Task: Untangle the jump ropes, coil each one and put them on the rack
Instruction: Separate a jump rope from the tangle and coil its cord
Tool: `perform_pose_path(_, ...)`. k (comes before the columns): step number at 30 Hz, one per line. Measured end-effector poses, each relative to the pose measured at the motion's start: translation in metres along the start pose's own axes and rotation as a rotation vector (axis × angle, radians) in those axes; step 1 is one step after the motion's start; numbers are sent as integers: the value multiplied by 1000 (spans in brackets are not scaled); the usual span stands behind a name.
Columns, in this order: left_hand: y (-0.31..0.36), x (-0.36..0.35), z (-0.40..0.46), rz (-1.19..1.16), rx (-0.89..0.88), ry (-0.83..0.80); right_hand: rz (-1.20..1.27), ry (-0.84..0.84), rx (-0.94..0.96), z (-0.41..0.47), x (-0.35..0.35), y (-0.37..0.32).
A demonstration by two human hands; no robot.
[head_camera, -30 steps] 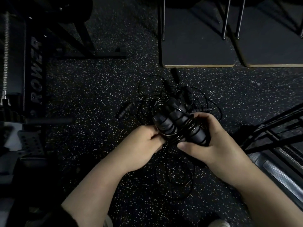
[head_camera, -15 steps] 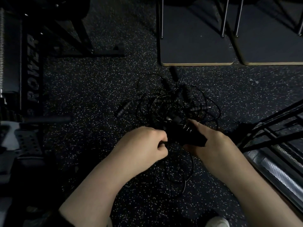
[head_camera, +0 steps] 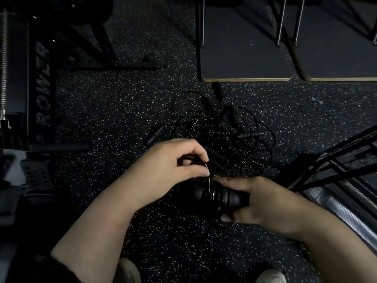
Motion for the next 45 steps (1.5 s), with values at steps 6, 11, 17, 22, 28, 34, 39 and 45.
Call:
perform_pose_path(6,-2,5,3,-363,72,-80,462,-94,217,-5,-8,-24)
perform_pose_path(11,-11,-9,3,-542,135,-116,533,65,355,-8,4,-33)
perform_pose_path(17,-17,-34,10,-156,236,-104,577,429,293,0,17,-21)
perform_pose_path(22,-9,-46,7,56,263,-147,565,582,191,-1,19,-14)
perform_pose_path(28,-1,-55,5,287,146,-103,596,650,115,-1,21,-5)
perform_pose_path(34,12,-45,0,423,-4,35,122,649,24,-2,25,2)
perform_pose_path(39,23,-40,-6,463,-122,52,-172,509,-66,-1,22,1)
perform_pose_path(45,17,-24,-8,411,-61,-76,-238,203,-113,1,10,2)
Point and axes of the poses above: each hand's wrist, its own z-axis towards the middle knuckle, its own x-axis out of the back of the hand, y = z × x, the point moved 5 cm from there along z, towards the middle knuckle, and after that the axes turned 14 degrees about x, right-handed, at the moved point
